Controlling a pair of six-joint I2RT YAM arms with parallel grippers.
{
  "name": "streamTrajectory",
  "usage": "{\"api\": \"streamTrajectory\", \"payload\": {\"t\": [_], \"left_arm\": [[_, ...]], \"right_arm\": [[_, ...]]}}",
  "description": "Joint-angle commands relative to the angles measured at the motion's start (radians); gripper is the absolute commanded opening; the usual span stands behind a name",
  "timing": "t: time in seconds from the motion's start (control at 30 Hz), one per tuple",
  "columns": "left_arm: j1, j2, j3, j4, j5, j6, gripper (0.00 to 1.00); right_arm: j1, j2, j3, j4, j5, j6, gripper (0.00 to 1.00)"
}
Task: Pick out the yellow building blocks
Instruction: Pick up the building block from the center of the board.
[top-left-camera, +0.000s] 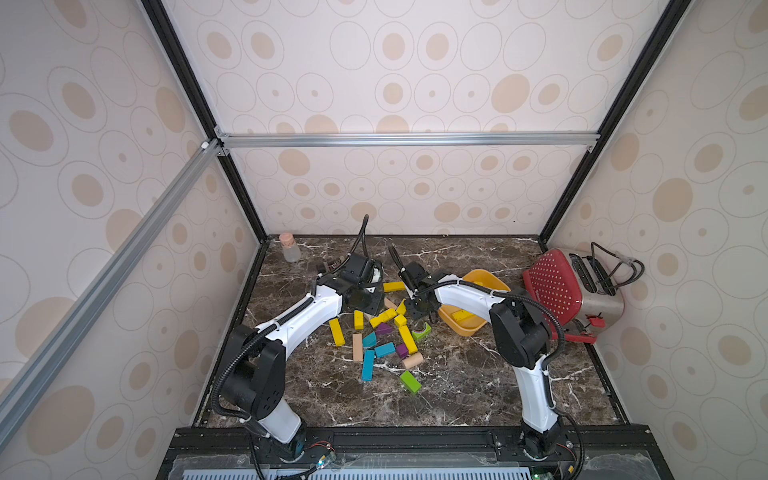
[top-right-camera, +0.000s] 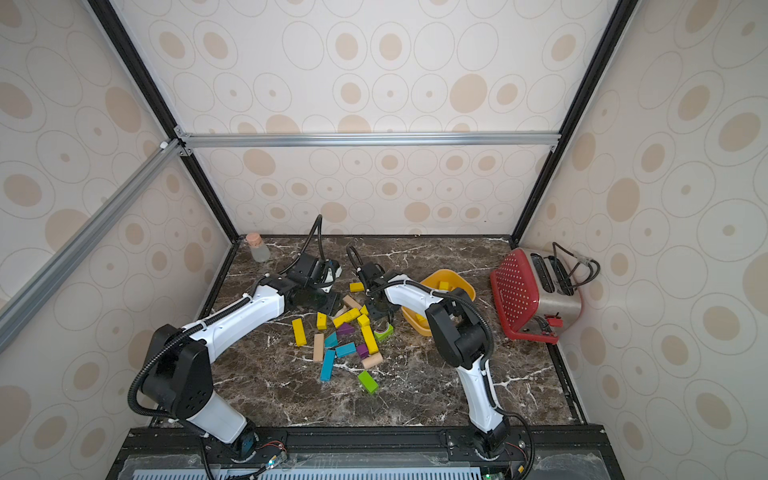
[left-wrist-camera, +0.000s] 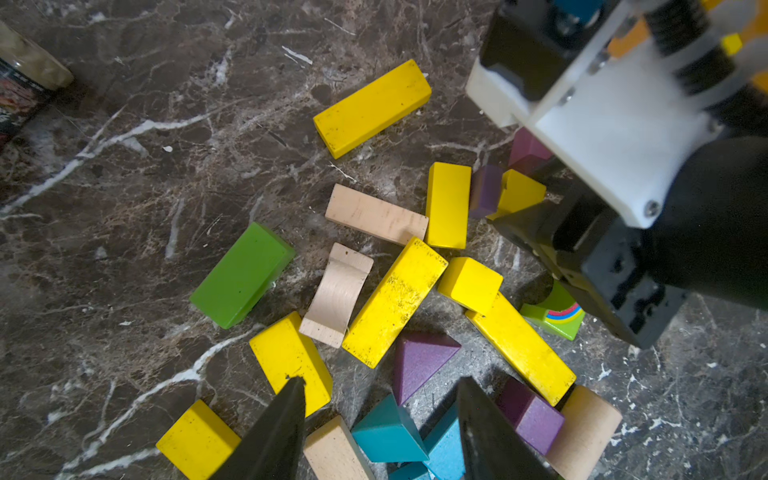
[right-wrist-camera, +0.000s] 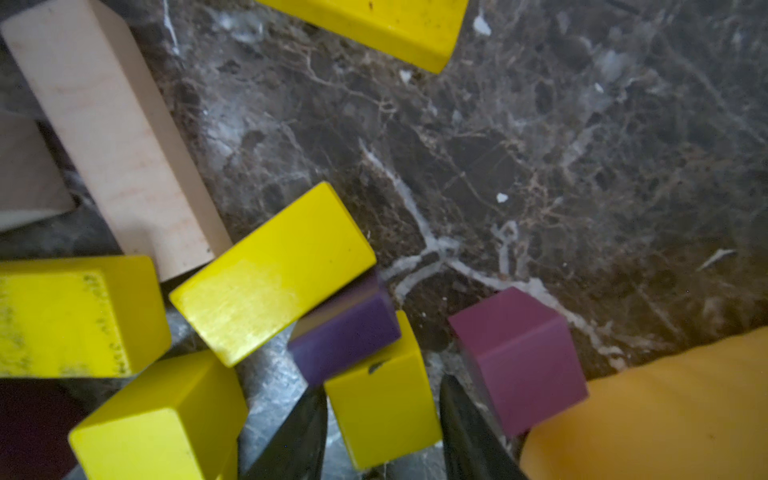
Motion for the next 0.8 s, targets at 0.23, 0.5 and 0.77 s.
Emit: {"api": "streamTrajectory", "payload": {"t": [0.23, 0.5, 0.77], "left_arm": [[0.009, -0.026, 0.022, 0.0, 0.001, -0.007, 0.58], [0.01, -0.063, 0.009, 0.002, 0.005, -0.025, 0.58], [0.009, -0.131, -0.036, 0.02, 0.024, -0.08, 0.58]], "right_arm": [[-0.002, 0.02, 0.025, -0.025, -0.023, -0.018, 0.36], [-0.003, -0.033, -0.03, 0.005, -0.062, -0.011, 0.18], [0.0, -0.102, -0.075, 0.028, -0.102, 0.013, 0.17]]}}
